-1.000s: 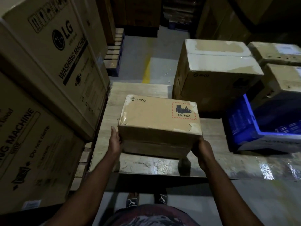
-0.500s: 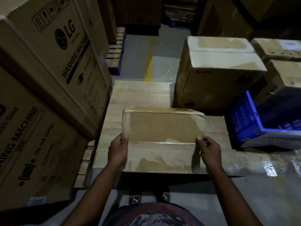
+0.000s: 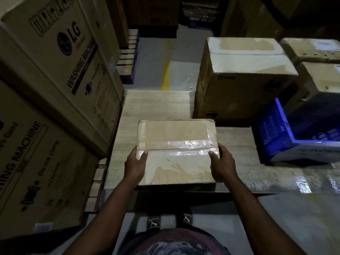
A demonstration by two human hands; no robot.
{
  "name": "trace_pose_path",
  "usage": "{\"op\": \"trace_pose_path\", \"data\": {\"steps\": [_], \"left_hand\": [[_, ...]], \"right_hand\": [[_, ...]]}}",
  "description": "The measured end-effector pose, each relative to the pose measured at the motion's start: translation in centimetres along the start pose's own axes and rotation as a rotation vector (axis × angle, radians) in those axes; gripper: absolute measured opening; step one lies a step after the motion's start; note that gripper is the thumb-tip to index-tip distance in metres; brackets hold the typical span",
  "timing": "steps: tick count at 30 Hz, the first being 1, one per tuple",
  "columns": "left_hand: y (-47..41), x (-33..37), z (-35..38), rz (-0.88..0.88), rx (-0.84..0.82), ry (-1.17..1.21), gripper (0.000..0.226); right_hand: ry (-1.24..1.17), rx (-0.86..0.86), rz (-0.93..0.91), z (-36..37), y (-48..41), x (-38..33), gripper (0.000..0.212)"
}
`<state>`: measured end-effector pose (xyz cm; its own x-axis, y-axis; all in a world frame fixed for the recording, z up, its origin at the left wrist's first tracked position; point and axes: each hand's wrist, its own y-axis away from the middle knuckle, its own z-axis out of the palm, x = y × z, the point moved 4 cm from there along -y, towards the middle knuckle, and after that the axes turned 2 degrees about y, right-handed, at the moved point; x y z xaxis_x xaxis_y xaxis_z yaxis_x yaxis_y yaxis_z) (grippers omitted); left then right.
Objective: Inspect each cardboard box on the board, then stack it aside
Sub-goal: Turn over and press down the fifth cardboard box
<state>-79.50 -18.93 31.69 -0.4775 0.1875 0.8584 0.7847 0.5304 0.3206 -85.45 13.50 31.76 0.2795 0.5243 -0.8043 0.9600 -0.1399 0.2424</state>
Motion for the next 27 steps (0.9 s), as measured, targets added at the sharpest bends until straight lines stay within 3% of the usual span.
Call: {"op": "trace_pose_path", "data": {"steps": [9,17,20,27], "left_hand": [[-1.5,0.3,0.2,0.037,-0.066,-0.02,0.037],[2.1,-4.2,-1.0,-0.232,-0.195,0.191,0.061],[3.5,-4.6,-1.0,-0.242,-0.212,0.277,0.07],[3.9,-3.3,-1.2,-0.243,-0.332,0.292,0.066]], "right_hand": [[-0.053,-0.04,0.027,0.3,-1.1,-1.0,0.038],[-0.204,-0.139,0.114,-0.7,2.7,2.7,0.029],[-0.23,-0.158,0.152,-0.4,4.6,4.1,0.031],[-0.252,-0.119,0.153,-0.7,5.0,3.4,0.021]]}}
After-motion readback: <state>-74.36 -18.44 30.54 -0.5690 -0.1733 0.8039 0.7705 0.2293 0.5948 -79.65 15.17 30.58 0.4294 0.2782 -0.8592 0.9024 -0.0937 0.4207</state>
